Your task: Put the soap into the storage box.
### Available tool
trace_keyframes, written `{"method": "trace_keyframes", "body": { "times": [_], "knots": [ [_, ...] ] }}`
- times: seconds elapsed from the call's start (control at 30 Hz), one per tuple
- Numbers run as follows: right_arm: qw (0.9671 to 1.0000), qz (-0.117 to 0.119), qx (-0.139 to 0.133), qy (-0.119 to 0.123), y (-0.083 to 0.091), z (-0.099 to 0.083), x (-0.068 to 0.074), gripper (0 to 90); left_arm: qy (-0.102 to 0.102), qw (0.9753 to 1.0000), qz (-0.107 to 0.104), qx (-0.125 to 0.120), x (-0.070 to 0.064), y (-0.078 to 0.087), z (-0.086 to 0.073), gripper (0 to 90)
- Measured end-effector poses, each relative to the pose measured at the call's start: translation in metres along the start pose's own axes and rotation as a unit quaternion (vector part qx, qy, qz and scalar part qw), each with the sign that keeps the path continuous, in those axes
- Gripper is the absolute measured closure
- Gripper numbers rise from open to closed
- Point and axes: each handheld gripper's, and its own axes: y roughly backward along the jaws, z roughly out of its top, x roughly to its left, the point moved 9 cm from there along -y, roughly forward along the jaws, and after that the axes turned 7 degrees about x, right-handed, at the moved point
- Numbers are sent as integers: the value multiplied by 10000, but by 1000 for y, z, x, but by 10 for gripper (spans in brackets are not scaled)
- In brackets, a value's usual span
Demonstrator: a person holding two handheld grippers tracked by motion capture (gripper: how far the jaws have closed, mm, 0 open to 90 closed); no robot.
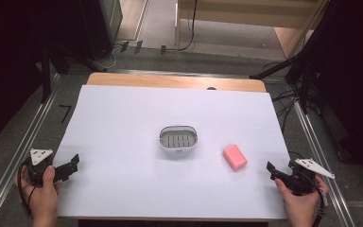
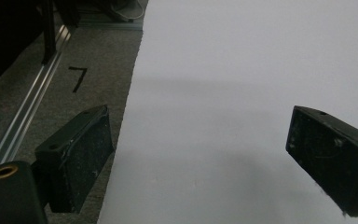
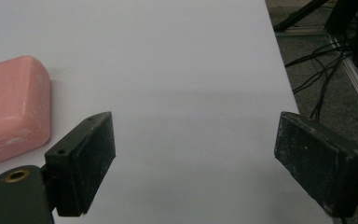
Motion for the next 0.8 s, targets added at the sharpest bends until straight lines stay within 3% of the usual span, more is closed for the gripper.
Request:
{"method": "trace_keyframes", "body": {
  "times": [0.23,0.4,0.53,0.6,0.7,0.8],
  "knots": [
    [9997,51,-144,195,4,11,21,206,4,10000,33,25,1,0,0,77],
    [9994,34,-137,304,6,13,26,269,-20,10000,23,40,0,-1,0,77],
    [9983,-134,-99,559,7,15,30,346,-30,10000,37,37,0,-1,0,77],
    [9975,18,-118,701,7,18,34,401,-34,10000,39,38,0,-1,0,77],
    [9949,462,-10,901,6,20,42,436,-38,10000,53,48,0,-1,-1,77],
    [9932,498,217,1026,4,21,48,425,-67,9999,65,63,-1,-1,-1,77]
  ]
}}
